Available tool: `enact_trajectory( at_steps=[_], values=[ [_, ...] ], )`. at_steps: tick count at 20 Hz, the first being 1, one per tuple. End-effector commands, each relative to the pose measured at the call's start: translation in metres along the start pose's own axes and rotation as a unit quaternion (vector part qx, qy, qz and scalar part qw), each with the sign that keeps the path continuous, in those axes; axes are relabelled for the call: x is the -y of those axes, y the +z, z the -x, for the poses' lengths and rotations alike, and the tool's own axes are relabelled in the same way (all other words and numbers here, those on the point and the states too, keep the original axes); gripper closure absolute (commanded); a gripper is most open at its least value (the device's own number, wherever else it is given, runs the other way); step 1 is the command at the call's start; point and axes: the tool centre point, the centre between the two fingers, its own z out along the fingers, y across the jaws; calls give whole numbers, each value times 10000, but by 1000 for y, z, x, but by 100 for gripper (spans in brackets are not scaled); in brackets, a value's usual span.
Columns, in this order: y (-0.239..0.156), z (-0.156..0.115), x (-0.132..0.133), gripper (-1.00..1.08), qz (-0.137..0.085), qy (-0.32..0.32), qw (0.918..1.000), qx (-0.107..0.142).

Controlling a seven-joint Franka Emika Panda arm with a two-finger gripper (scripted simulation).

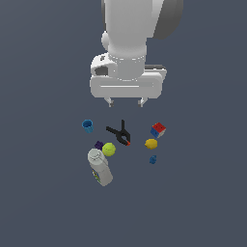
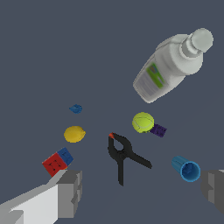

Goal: Pick up a designated object from a clutter of objects.

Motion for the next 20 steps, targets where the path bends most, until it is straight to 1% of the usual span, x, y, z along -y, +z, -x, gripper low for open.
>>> enact_trajectory(
  at_steps=[1, 4, 9, 15, 20],
  values=[
    [0, 0, 0, -92, 0, 0, 10000, 0],
    [1, 0, -4, -92, -22, 50, 10000, 16],
    [2, 1, -22, -92, -113, 250, 9996, 79],
    [4, 0, -23, -92, -116, 257, 9996, 81],
    [22, -5, -27, -92, -117, 277, 9995, 82]
  ],
)
